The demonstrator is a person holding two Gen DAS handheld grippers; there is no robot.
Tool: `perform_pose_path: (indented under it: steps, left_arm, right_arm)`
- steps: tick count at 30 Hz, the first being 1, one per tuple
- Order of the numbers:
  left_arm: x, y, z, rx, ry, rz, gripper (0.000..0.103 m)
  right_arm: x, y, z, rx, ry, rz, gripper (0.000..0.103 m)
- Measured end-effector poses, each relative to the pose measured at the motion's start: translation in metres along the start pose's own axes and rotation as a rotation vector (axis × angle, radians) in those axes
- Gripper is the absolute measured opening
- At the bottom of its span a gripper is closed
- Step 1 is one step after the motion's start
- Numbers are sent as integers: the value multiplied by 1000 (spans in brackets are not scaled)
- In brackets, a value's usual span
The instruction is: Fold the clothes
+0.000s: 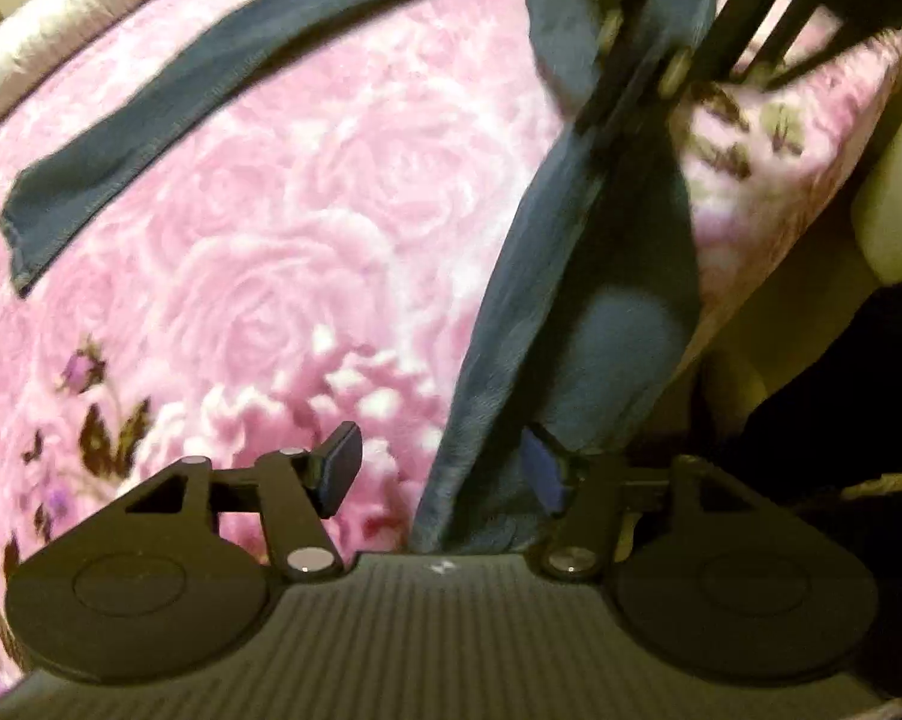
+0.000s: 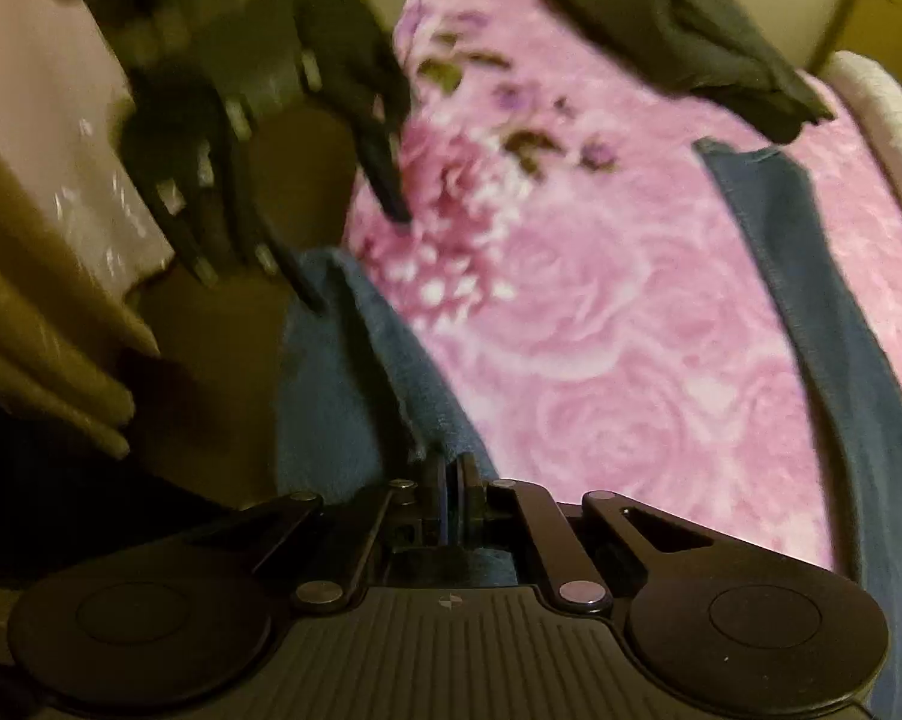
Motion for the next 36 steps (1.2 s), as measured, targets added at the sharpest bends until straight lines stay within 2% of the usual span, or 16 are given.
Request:
perform_pose_path:
  steps: [1, 3, 4, 7, 9, 12, 13, 16, 17, 20, 24, 25, 27, 31, 34, 36]
  left_arm:
    - [-2, -4, 1, 0, -25, 8, 39]
    - [-4, -1, -1, -45, -65, 28, 10]
    - [0, 1, -4, -78, -63, 28, 5]
    - [23, 13, 3, -151, -9, 8, 4]
    - [49, 32, 25, -183, 95, -40, 4]
    - [105, 65, 52, -304, 367, -149, 6]
    - [117, 71, 51, -357, 450, -175, 6]
    - [127, 69, 33, -457, 587, -175, 9]
    - [116, 58, 25, -458, 571, -130, 13]
    - [59, 7, 1, -424, 453, 95, 24]
    - [6, -65, -25, -322, 272, 320, 28]
    - [6, -71, -27, -282, 246, 319, 28]
    - [14, -69, -22, -184, 219, 280, 32]
    - [27, -41, 31, 27, 261, 171, 43]
    - [22, -17, 73, 69, 318, 124, 46]
    - [11, -7, 95, 64, 314, 114, 46]
  right_arm:
    - [10, 0, -2, -15, 0, -14, 1]
    - [27, 2, -6, -51, -4, -36, 1]
    - [34, 3, -8, -72, -7, -45, 1]
    - [48, 7, -19, -129, -33, -79, 1]
    - [56, 11, -28, -165, -55, -104, 1]
    - [77, 23, -47, -186, -134, -195, 1]
    - [86, 28, -55, -187, -168, -234, 1]
    - [103, 34, -55, -186, -220, -302, 1]
    - [109, 36, -54, -186, -237, -324, 1]
    - [84, 20, -31, -226, -118, -226, 7]
    - [58, -10, -7, -303, -67, -127, 31]
    - [57, -17, -4, -338, -55, -111, 38]
    - [56, -34, -2, -378, -54, -84, 41]
    - [50, -52, -13, -439, -94, -19, 43]
    - [45, -65, -22, -484, -124, 30, 43]
    - [39, -69, -34, -508, -195, 53, 43]
Point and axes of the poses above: each gripper's, at about its wrist camera, not at the fingertips, and x roughly against the way its jaws point, z to its left, y to its top, the point moved 5 cm from there along -x, roughly the way its jaws point, and after that the axes turned 4 degrees about -y, right-handed, at the moved point
